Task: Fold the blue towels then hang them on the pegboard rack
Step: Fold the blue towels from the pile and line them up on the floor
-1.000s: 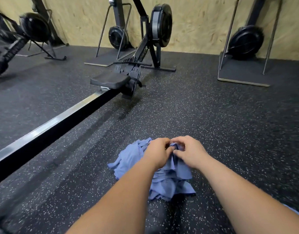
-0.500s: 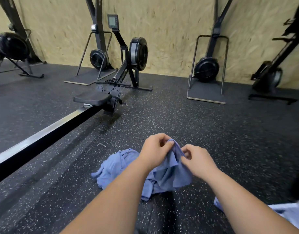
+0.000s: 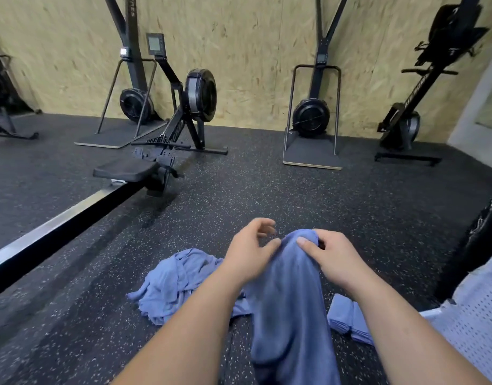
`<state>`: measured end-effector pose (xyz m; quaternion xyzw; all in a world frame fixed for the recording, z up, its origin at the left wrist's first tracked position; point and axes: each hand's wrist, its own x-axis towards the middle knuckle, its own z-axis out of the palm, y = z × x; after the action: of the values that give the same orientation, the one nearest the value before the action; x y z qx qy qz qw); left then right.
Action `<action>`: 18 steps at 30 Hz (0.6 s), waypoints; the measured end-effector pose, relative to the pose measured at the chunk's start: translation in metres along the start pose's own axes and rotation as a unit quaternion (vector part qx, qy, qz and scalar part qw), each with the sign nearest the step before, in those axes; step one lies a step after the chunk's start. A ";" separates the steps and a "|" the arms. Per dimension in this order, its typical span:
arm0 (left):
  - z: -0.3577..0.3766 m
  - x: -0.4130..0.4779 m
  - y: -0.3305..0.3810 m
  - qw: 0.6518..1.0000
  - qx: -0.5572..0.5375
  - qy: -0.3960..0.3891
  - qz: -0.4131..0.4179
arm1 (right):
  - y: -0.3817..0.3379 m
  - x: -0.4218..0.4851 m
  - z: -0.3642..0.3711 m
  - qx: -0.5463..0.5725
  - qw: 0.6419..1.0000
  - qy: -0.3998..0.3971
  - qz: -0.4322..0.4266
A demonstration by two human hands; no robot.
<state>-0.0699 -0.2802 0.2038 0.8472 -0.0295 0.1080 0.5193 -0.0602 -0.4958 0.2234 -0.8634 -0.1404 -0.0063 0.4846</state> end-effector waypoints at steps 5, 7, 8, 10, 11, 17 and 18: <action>0.015 0.010 -0.003 0.994 0.002 -0.105 0.041 | 0.007 0.015 -0.003 -0.086 0.995 -0.039 -0.017; 0.014 0.018 -0.008 0.994 0.028 -0.098 0.035 | 0.015 0.023 -0.002 -0.089 0.995 -0.044 -0.002; 0.013 0.022 -0.009 0.995 0.040 -0.089 0.028 | 0.019 0.027 -0.002 -0.074 0.996 -0.050 0.011; 0.012 0.032 -0.012 0.997 0.066 -0.047 0.006 | 0.028 0.036 -0.001 -0.040 0.996 -0.067 0.037; 0.012 0.037 -0.013 0.997 0.076 -0.023 -0.008 | 0.031 0.041 -0.001 -0.041 0.995 -0.072 0.047; 0.016 0.062 -0.018 0.992 0.107 -0.064 0.007 | 0.037 0.075 0.003 -0.151 0.988 -0.031 0.010; 0.018 0.065 -0.017 0.991 0.101 -0.080 0.035 | 0.035 0.078 0.004 -0.173 0.984 -0.032 -0.001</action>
<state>-0.0008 -0.2839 0.1951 0.8999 -0.0895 0.0602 0.4226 0.0231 -0.4910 0.2039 -0.9339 -0.1535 -0.0037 0.3230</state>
